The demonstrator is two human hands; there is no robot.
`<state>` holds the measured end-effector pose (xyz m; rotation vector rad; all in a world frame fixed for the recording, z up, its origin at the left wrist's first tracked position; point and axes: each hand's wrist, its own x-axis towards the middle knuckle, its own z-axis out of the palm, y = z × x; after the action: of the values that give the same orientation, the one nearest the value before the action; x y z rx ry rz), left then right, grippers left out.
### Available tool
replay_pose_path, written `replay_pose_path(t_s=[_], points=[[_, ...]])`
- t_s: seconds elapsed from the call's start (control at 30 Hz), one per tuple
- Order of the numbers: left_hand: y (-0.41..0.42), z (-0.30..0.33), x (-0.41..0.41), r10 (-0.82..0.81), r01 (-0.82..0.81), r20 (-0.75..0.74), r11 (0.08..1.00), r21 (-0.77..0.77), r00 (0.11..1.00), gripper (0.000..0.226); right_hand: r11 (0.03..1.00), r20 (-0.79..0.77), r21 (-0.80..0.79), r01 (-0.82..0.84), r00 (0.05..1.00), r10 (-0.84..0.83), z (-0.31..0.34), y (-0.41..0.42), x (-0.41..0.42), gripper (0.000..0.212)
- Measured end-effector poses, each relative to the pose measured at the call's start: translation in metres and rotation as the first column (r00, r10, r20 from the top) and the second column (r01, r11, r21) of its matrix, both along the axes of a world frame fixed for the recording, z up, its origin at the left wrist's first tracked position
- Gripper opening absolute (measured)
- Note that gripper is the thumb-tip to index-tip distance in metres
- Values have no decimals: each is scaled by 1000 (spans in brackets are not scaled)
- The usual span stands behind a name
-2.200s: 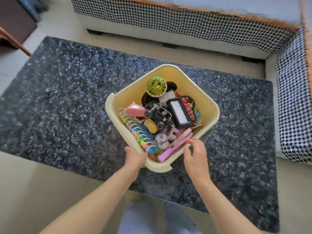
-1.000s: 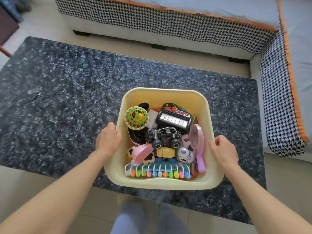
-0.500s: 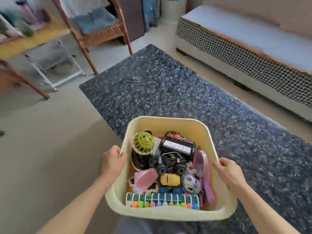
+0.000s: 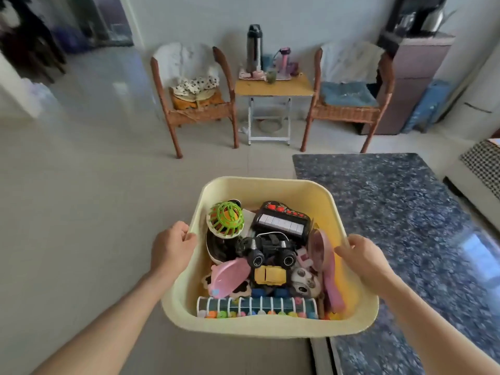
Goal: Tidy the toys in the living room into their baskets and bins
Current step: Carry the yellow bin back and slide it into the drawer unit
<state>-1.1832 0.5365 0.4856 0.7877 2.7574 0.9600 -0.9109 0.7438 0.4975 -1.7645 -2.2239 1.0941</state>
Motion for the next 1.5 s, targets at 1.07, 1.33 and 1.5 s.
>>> replay_pose_path(t_s=[1.07,1.33,1.5], points=[[-580,10,-154,994,-995,80,-69,-65,-75,11,-66,-18,-44,-997,-65,998,-20,-536,-650,10],[-744,-8,-187,953,-957,114,-270,-106,-282,9,-295,-4,-34,-955,-295,955,-43,-746,-731,20],[-854,1,-230,934,-937,112,-327,-121,-340,6,-348,-3,-68,-935,-349,937,-41,-866,-780,15]])
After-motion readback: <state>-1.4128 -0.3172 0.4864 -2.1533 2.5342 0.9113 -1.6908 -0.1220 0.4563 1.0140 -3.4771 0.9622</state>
